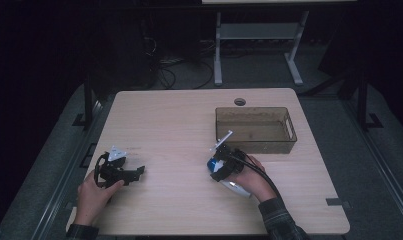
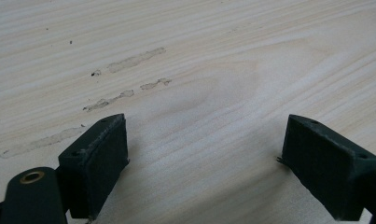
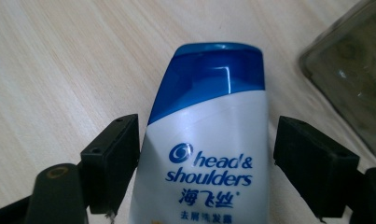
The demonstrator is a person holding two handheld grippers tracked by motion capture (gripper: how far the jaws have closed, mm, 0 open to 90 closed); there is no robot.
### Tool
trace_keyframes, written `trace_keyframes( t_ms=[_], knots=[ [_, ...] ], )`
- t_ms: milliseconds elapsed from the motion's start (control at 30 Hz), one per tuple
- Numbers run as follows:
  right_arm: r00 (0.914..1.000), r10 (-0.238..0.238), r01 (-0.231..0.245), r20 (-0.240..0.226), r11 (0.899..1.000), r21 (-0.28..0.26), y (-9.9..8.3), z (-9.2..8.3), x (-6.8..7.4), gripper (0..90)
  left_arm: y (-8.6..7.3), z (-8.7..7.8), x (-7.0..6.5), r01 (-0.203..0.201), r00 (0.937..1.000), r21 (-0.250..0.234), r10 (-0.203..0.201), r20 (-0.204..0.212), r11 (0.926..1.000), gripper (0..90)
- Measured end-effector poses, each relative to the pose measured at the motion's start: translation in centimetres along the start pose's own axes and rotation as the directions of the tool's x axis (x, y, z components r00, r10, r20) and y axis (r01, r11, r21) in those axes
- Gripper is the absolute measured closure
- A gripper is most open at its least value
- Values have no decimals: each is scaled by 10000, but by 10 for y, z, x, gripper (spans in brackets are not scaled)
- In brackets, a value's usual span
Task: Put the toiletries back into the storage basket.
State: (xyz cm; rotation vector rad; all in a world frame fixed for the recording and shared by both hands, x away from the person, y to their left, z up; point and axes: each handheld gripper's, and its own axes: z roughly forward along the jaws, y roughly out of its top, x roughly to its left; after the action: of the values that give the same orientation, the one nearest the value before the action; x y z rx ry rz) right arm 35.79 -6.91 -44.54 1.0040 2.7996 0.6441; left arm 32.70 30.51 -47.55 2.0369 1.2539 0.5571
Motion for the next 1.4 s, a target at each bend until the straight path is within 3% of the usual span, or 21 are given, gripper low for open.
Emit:
trace_keyframes(
  t_ms=[200,333,667,867,1133,1400],
  knots=[
    [9991,-321,311,271,9988,391,1,6,2,250,0,0,0,4,10000,1,-4,2,10000,130],
    [9991,-323,312,292,9988,367,1,4,4,315,0,0,0,-1,10000,0,1,-1,10000,130],
    [9993,-165,151,350,9991,394,1,2,4,333,0,0,0,-2,10000,2,2,-1,10000,130],
    [9997,215,-213,67,9990,-381,-1,-13,2,336,0,0,0,3,10000,1,-3,2,10000,130],
    [9995,312,-322,-107,9934,-1105,-9,-28,-1,339,0,0,0,10,10000,-5,-10,-6,10000,130],
    [9985,534,-553,-151,9796,-1931,-16,-46,-5,340,0,0,0,5,10000,-4,-5,-2,10000,130]
  ],
)
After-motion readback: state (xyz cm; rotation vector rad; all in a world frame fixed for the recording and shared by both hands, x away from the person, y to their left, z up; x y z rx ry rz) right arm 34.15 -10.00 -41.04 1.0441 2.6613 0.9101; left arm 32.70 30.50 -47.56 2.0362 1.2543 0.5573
